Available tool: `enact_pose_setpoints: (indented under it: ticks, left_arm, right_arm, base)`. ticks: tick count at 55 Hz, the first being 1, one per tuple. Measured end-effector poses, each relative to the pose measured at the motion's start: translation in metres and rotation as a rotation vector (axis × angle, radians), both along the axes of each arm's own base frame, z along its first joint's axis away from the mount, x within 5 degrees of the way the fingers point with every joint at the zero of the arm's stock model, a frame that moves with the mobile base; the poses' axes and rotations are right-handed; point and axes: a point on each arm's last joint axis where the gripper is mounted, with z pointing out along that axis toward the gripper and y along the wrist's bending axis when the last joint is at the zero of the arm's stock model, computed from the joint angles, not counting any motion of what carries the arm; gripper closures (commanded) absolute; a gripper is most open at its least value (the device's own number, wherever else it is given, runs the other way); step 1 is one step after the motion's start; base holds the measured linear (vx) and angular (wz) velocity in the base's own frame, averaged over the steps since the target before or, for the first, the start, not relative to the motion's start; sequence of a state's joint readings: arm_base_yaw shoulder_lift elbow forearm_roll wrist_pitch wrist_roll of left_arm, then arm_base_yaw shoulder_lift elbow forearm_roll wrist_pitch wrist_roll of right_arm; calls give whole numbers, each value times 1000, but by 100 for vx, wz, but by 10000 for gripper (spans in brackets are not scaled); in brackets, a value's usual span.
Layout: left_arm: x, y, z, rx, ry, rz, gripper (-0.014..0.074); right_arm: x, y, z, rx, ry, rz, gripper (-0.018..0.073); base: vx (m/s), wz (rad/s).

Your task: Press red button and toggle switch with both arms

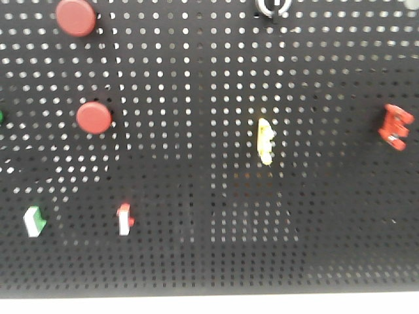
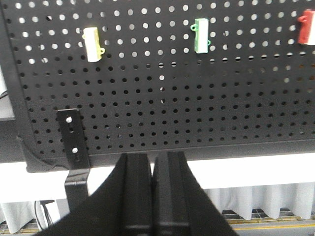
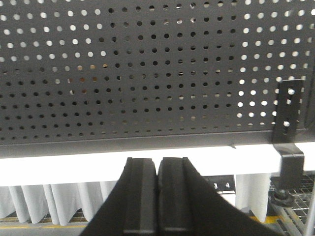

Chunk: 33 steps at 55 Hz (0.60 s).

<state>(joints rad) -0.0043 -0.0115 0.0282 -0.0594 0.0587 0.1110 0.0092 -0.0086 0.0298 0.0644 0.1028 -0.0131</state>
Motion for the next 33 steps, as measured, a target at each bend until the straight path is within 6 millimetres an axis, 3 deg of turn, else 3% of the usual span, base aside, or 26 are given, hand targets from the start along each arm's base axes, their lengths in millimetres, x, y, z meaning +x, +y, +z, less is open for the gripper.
enact_pose_setpoints:
  ticks: [33]
  left_arm:
    - [0, 0, 0, 0, 0, 0, 594]
  right_arm:
    - [0, 0, 0, 0, 0, 0, 557]
  base:
    - [3, 0]
